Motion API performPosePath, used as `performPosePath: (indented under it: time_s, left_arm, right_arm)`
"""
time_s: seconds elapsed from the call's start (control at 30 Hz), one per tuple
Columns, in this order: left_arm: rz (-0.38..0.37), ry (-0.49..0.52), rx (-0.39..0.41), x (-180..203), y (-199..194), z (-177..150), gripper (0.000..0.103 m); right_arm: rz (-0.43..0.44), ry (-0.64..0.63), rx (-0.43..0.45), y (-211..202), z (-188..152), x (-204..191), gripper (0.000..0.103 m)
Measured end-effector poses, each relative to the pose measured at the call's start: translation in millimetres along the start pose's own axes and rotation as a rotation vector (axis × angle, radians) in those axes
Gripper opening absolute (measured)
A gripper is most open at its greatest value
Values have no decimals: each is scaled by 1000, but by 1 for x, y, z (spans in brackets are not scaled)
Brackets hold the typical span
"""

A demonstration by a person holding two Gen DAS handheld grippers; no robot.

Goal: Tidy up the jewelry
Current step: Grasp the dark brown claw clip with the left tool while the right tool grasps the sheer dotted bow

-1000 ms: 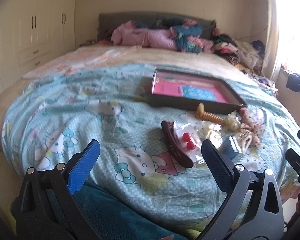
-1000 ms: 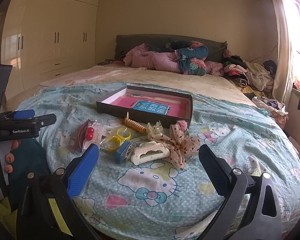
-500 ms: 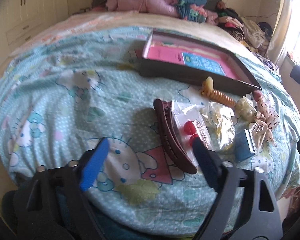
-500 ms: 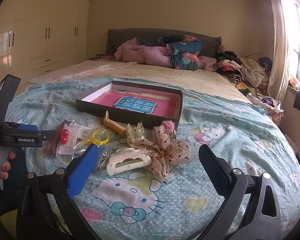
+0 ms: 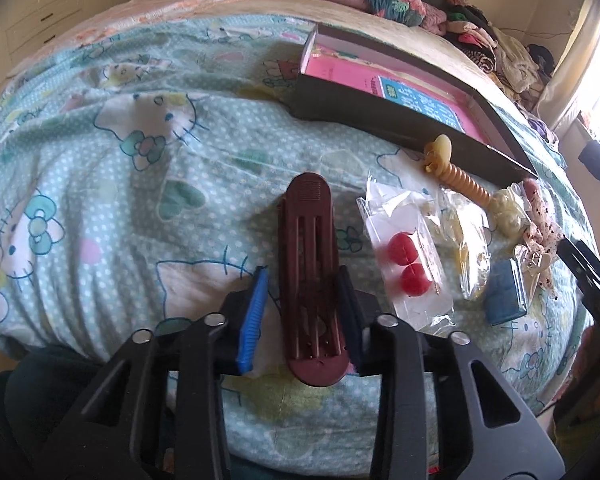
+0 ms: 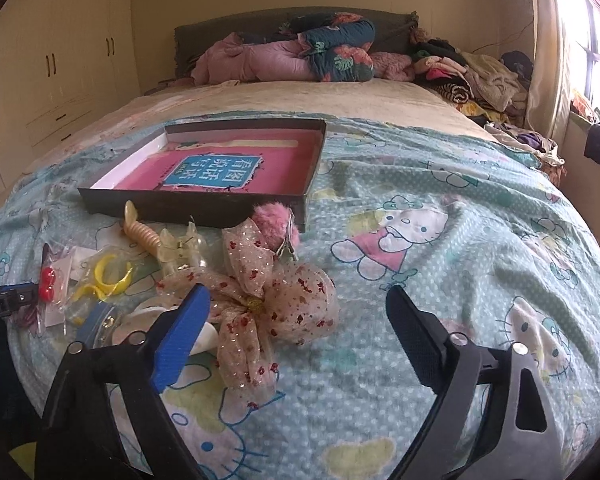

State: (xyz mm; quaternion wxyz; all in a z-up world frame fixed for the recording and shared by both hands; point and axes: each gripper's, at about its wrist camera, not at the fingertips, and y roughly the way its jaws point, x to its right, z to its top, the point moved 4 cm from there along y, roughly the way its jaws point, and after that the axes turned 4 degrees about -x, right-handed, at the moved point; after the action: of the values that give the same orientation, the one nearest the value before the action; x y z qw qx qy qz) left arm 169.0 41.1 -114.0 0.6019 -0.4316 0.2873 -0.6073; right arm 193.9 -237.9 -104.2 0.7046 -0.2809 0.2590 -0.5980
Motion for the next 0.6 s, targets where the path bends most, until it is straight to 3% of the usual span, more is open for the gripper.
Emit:
performPosePath:
  time_s: [0.1,0.17,0.37,0.47,0.6]
  left_arm:
    - [-8,9,1,1,3,4,21]
    - [-18,16,2,3,4,7,21]
    - [-52,41,3,10,7,11,20]
    - [-70,55,8,13,6,11,20]
    - [-95,72,24,16,-1,11,20]
  right_arm:
    - [19,-1,-34,16,2,1,67]
    - [38,-1,-47,23,2,1,51]
    - [79,-3,-50,21,-2,-2,19]
    - [87,-1,-39,15,-5,-2,9]
    - [91,8,-18,0,-6,2,7]
